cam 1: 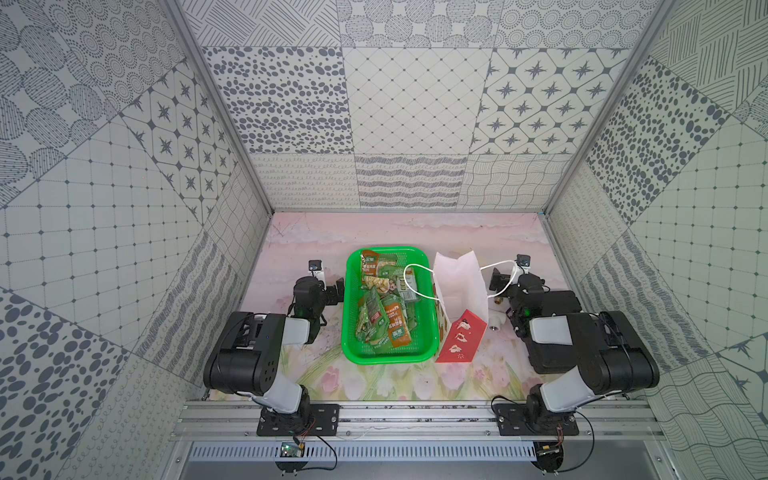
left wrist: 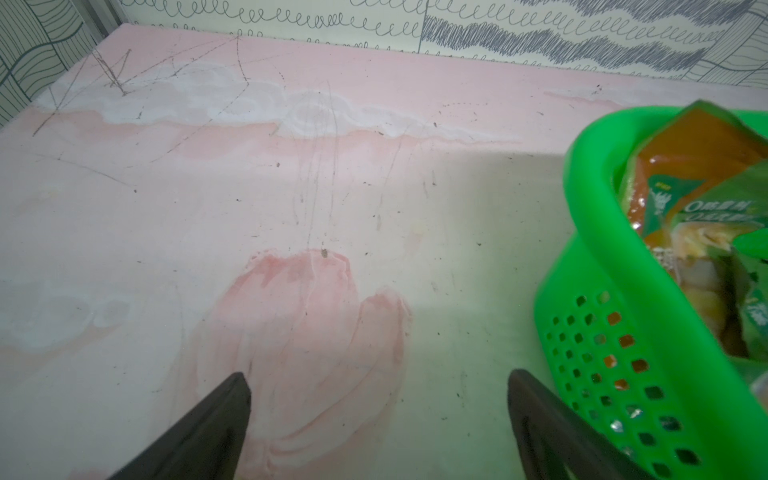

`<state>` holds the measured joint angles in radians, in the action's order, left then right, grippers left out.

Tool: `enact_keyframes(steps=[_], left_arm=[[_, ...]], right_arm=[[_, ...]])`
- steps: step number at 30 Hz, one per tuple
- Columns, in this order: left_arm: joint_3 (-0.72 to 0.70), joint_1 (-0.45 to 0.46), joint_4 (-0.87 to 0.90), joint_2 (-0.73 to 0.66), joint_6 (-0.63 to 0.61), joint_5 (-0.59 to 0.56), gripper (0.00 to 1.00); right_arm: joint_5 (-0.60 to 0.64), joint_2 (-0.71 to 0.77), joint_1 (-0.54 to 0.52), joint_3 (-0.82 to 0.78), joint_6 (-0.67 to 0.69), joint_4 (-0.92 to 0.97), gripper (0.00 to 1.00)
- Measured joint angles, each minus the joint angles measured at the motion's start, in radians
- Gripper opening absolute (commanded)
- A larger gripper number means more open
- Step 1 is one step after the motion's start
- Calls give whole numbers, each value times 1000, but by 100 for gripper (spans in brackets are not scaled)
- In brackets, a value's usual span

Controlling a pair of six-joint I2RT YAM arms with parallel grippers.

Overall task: Place the condiment packets inside the bag
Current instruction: Pick up the paper bag from the center of the board.

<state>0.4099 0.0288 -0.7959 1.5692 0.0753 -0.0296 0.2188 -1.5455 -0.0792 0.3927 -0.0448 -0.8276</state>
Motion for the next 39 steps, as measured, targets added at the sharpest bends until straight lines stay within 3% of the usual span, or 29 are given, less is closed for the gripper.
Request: enact_keyframes(steps=[13,19,27,33,39], left_arm=[[0,1,3,-4,0,-5,100],[-56,6,1,-117,20,-80,99],[14,8,200,-372,87,-232,99],[70,8,338,-564,151,-241,100],[117,8,499,-700,291,-199,100]], right_arm=[[0,0,0,0,0,0,97],[19,35,-23,-3,9,21,97],[102,354,-35,41,-35,334,97],[164,601,-34,83,-124,571,97],[126,851,-35,146,-226,916,97]])
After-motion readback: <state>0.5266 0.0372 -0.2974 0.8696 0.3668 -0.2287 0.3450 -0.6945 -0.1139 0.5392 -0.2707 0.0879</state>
